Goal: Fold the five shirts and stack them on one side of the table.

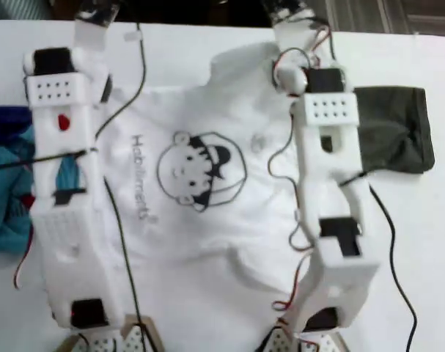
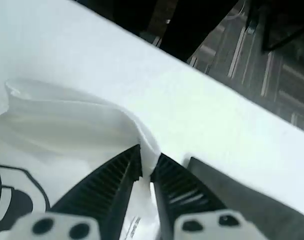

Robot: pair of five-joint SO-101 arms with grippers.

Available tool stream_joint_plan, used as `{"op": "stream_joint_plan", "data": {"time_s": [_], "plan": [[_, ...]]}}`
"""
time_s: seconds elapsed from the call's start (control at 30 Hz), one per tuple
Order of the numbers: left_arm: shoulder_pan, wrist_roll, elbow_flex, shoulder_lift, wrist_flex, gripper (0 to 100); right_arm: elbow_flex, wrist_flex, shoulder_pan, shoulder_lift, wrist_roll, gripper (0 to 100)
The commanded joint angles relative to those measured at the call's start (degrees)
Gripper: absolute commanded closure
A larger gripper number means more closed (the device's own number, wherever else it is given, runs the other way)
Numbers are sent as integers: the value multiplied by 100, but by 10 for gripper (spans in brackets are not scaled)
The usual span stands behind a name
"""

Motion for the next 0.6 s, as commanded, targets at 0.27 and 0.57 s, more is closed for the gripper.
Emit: {"op": "stream_joint_plan", "data": {"time_s": [0.27,0.57], "plan": [[97,-9,-1481,1626,747,975,-396,769,-31,1059,9,981],[132,-18,462,-202,774,975,-422,2009,-40,145,9,981]]}}
